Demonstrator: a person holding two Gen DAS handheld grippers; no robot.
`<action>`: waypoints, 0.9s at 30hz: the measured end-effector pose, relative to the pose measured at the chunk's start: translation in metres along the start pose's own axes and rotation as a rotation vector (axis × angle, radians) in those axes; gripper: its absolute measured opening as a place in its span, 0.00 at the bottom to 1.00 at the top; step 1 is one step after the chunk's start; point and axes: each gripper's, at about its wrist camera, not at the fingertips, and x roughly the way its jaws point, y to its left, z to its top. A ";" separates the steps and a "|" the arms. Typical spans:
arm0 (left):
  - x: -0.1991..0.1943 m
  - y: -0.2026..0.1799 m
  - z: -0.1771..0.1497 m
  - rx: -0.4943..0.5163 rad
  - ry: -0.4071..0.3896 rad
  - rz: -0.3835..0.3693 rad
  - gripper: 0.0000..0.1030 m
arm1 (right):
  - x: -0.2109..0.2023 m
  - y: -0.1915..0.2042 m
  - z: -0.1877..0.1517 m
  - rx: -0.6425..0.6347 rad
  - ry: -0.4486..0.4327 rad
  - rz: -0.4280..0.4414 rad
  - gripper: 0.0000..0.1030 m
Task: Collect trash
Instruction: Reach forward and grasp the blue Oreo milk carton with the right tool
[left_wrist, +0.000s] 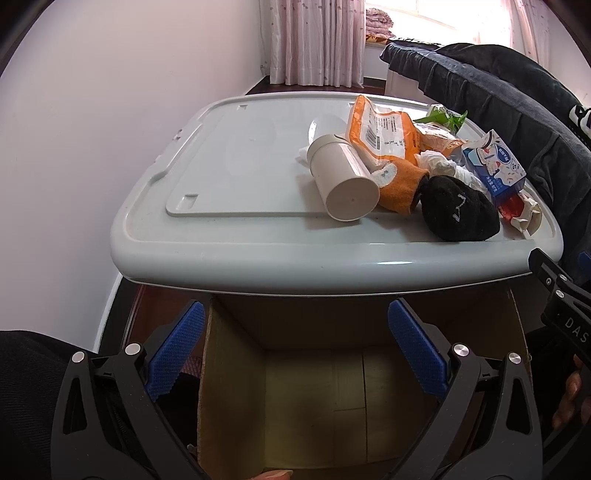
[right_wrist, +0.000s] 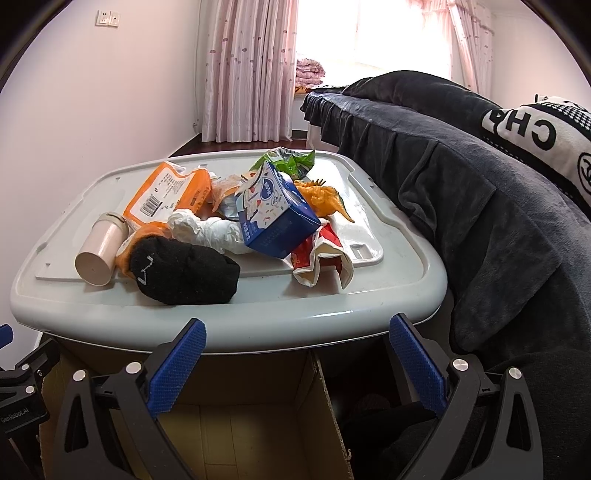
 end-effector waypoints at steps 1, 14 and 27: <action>0.000 0.000 0.000 -0.001 0.002 -0.002 0.95 | 0.001 0.000 0.000 0.000 0.001 0.000 0.95; -0.003 -0.021 0.029 0.026 -0.012 -0.017 0.95 | 0.038 -0.031 0.058 0.022 0.055 0.033 0.95; 0.009 -0.025 0.019 0.055 -0.002 0.044 0.95 | 0.105 0.012 0.117 -0.155 0.130 0.204 0.93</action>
